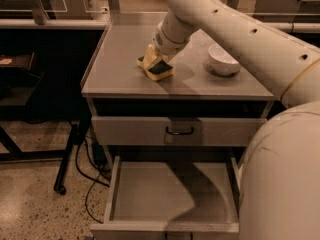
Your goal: Place sponge into middle drawer
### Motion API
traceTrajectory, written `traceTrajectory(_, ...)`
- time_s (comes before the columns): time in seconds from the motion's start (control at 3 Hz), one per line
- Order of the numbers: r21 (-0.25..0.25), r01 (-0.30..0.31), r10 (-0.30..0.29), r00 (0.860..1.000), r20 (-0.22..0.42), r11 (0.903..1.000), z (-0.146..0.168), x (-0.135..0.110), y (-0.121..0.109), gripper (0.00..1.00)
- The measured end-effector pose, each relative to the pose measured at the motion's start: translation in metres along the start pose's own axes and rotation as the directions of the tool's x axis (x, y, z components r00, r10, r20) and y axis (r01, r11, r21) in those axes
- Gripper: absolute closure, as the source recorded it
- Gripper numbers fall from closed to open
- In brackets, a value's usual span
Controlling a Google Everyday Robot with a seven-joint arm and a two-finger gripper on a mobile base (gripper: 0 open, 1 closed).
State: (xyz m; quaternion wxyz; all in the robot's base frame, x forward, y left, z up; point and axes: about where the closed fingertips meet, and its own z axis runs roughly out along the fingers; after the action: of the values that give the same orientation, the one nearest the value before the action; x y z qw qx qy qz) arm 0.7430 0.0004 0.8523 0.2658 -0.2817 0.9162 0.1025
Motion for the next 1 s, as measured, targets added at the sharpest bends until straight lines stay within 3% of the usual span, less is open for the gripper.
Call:
traceTrajectory(0.33, 0.000, 0.000, 0.000, 1.000, 0.000, 1.0000, 0.000, 0.000, 0.000, 0.98)
traceTrajectory(0.67, -0.003, 0.003, -0.003, 1.000, 0.007, 1.0000, -0.003, -0.001, 0.002, 1.00)
traceTrajectory(1.0, -0.026, 0.032, -0.030, 0.997, 0.075, 0.9992, -0.031, -0.011, 0.018, 1.00)
